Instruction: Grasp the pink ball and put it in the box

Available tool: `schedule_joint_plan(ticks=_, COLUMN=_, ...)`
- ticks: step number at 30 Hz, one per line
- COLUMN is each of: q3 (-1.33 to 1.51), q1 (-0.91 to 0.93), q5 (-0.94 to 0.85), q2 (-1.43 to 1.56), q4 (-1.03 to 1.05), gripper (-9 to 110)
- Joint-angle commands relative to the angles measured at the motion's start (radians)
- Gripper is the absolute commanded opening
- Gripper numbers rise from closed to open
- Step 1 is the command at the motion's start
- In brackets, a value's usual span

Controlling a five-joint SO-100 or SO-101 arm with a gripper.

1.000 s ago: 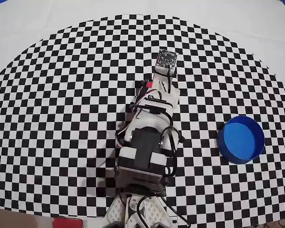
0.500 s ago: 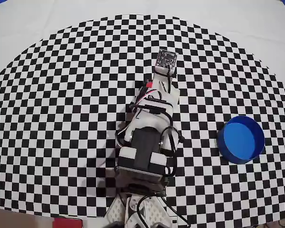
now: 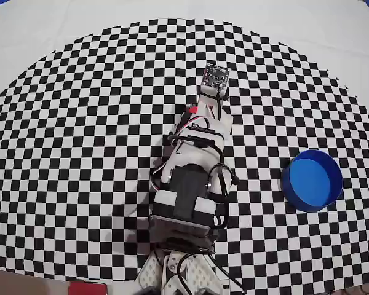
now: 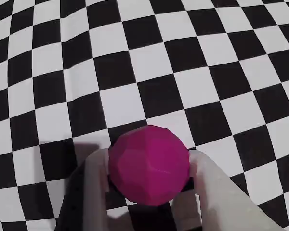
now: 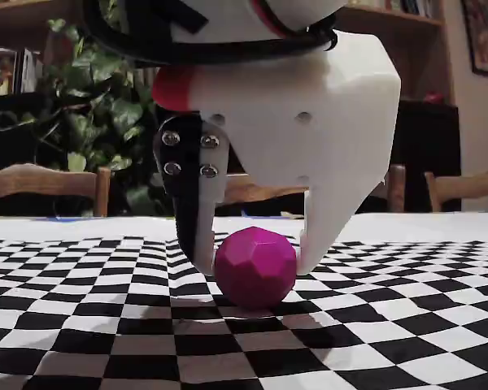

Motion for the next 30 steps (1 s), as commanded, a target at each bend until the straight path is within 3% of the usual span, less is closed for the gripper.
schedule_joint_plan(ticks=1, q3=-0.038, q1=0.0, q5=-0.006, q2=0.029, q4=-0.014, gripper=0)
schedule_joint_plan(ticks=30, q3=0.123, q1=0.061, q5=-0.002, q2=0.453, q4=-0.008, gripper=0)
